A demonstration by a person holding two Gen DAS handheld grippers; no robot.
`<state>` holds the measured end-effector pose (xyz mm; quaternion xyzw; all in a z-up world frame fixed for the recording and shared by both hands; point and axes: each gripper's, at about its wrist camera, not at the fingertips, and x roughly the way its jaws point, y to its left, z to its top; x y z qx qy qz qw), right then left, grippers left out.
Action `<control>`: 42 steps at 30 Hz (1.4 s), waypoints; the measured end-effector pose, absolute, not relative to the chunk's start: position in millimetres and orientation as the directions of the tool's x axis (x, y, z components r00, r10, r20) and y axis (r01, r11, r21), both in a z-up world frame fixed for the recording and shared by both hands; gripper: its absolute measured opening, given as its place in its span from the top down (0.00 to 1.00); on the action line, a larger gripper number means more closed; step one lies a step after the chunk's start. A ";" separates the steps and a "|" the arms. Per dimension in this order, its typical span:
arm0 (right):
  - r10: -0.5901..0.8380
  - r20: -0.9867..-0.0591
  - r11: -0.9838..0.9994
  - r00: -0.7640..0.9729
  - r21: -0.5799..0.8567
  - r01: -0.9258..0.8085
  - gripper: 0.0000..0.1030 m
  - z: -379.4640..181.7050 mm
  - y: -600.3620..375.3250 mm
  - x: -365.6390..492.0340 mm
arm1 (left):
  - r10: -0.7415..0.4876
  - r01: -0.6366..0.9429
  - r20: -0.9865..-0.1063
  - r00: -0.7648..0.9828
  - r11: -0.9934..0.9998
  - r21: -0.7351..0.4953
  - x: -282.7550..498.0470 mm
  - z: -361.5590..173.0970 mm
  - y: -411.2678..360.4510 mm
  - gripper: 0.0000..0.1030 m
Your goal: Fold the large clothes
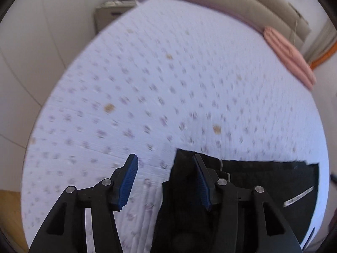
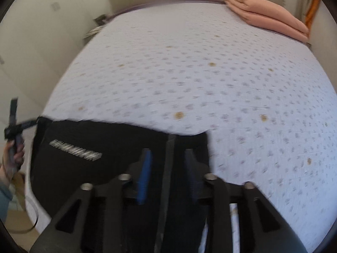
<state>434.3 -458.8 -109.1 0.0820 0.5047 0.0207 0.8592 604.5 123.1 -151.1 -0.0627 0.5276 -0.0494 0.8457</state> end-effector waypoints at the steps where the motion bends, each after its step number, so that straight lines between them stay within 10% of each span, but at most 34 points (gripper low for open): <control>1: 0.128 -0.864 0.987 0.486 0.158 0.021 0.59 -105.0 -442.6 426.8 | -0.145 0.019 -0.883 0.447 0.988 -0.153 599.3 -144.5 122.9 0.47; 12: 0.156 -0.927 0.984 0.340 0.176 0.027 0.59 -156.2 -323.1 411.5 | -0.341 0.348 -0.886 0.313 0.909 -0.227 452.0 -132.8 -32.4 0.58; 34: -0.062 -0.965 0.997 0.254 -0.048 0.062 0.60 -209.0 -277.7 423.0 | -0.348 0.290 -0.898 0.270 0.918 -0.269 458.8 -199.2 -23.3 0.62; 42: 0.075 -0.930 0.979 0.361 0.137 0.150 0.59 -166.6 -300.1 430.2 | -0.338 0.261 -0.883 0.327 0.930 -0.259 457.7 -166.5 -5.6 0.62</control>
